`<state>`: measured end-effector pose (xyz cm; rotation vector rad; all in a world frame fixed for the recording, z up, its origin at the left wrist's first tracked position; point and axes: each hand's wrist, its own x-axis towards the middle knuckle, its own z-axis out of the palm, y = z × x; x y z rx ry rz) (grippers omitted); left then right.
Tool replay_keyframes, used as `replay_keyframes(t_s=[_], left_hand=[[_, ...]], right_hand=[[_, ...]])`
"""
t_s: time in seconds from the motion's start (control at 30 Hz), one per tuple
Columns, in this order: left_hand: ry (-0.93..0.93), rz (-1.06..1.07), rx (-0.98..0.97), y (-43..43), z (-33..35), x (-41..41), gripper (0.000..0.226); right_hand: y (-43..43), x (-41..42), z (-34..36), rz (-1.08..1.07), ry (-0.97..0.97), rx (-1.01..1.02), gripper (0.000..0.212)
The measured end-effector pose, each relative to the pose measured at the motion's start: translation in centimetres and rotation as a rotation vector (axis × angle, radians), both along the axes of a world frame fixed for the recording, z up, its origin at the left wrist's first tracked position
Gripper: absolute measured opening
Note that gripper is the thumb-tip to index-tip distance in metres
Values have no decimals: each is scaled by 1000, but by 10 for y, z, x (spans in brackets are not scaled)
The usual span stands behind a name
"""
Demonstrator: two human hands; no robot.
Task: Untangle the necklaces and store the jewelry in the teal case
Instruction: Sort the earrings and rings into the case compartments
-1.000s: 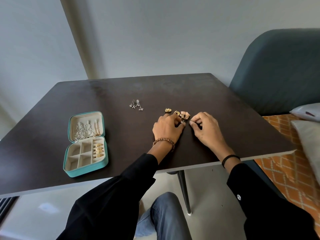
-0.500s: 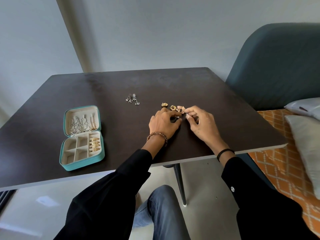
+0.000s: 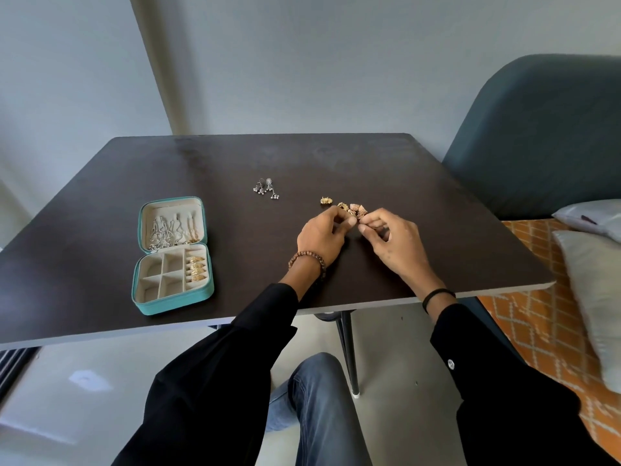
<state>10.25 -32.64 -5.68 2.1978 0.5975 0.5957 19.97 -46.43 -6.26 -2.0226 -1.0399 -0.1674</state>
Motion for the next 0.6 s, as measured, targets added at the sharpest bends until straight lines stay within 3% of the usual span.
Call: replay_keyframes(t_s=[0.37,0.6], left_hand=[[-63,24,-69,-8,6,-19,18],[-157,5,-216,-19,2,-41,9]], right_hand=[[-3,-29,7,17,216,112,10],[-1,-46,7,49,329,166,13]])
